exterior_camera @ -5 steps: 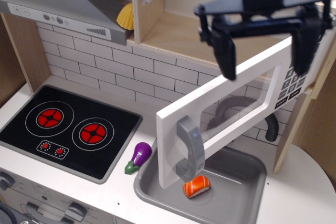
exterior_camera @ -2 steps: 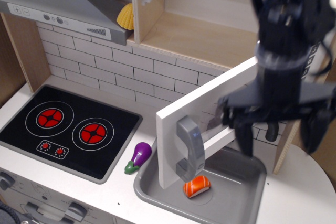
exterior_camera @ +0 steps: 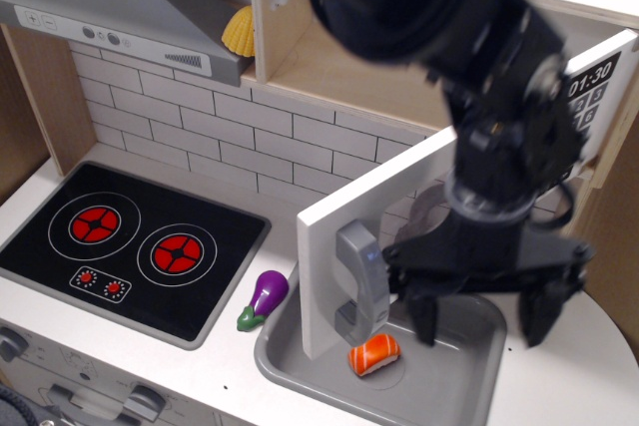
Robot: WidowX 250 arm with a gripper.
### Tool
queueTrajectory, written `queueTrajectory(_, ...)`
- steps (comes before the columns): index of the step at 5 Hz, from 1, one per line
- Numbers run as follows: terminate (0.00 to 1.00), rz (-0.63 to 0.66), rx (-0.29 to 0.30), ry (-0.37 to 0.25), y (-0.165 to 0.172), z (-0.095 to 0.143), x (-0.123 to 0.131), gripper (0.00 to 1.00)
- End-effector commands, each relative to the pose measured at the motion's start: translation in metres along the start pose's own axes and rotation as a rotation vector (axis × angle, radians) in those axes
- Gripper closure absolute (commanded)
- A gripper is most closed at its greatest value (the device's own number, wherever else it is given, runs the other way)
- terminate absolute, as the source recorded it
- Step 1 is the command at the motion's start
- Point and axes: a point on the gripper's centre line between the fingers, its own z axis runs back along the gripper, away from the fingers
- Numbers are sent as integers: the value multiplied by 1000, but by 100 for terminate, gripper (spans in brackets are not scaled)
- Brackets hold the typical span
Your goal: Close microwave
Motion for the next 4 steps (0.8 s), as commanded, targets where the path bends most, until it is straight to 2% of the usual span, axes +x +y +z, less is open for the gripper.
queueTrajectory(1,0,26,49,-96,41,-15,45,0)
queueTrajectory(3,0,-3,69,-156,81,-14,95,0)
queueTrajectory(4,0,-1,30,-191,89,-4,129,0)
